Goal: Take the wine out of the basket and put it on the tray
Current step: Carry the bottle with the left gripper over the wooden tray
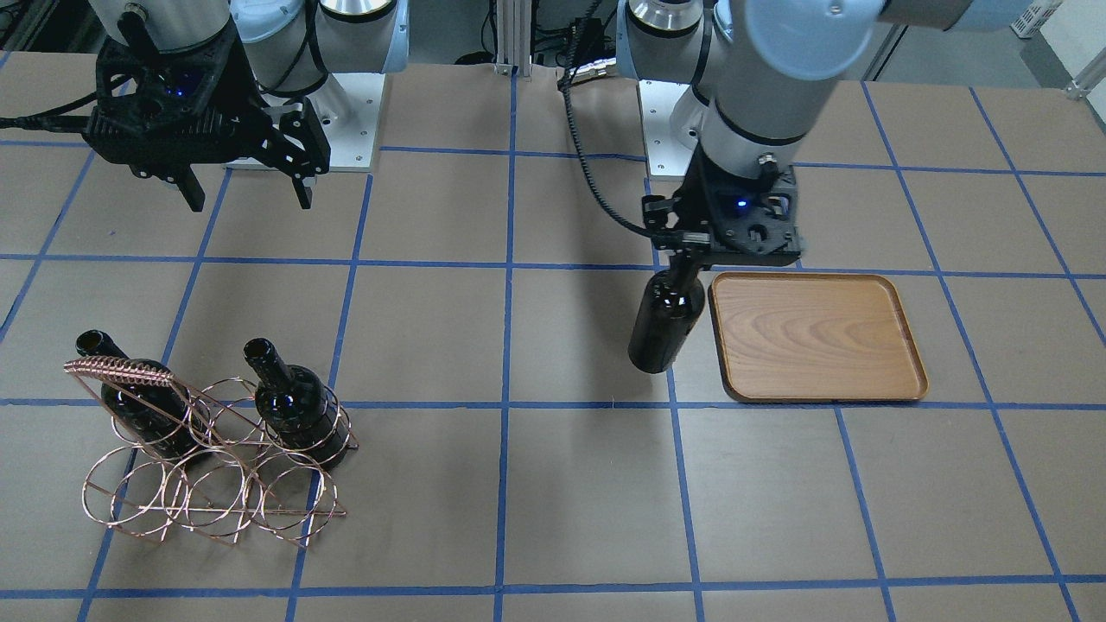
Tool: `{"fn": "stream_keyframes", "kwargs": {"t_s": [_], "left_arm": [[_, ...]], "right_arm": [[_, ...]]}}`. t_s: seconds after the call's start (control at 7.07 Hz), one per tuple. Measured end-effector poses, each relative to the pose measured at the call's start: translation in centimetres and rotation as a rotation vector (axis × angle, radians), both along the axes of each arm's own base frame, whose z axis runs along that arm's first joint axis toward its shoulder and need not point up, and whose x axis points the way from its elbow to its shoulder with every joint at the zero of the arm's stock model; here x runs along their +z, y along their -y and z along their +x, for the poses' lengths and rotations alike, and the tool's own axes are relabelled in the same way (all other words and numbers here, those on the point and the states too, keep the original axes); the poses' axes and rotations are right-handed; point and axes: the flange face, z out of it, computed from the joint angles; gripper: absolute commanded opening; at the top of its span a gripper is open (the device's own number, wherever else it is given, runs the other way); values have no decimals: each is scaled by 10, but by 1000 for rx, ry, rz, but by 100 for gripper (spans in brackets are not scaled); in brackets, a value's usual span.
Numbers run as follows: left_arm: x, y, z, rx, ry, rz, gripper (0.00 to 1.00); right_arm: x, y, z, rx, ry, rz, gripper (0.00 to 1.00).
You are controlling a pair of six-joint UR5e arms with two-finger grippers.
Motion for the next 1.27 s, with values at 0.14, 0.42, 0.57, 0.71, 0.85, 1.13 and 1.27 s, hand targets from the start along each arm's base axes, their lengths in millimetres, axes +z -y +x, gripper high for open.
{"fn": "stream_keyframes", "kwargs": {"t_s": [0.14, 0.42, 0.57, 0.71, 0.85, 1.13, 1.27], "left_arm": [[5, -10, 58, -7, 12, 14, 0], [0, -34, 182, -29, 9, 39, 0], [-9, -47, 226, -38, -4, 46, 0], [-19, -54, 245, -37, -15, 30, 0], [-29, -55, 251, -36, -27, 1, 0], [-42, -52, 256, -35, -34, -22, 78], [-46, -50, 257, -36, -35, -23, 97]], "right_arm": [[0, 0, 0, 0, -1, 0, 100], [0, 0, 0, 0, -2, 1, 100], [0, 0, 0, 1, -2, 0, 100], [0, 0, 0, 2, -3, -1, 100], [0, 0, 0, 4, -3, -2, 100], [0, 0, 0, 6, -3, -1, 100], [0, 0, 0, 6, -3, 0, 100]]}}
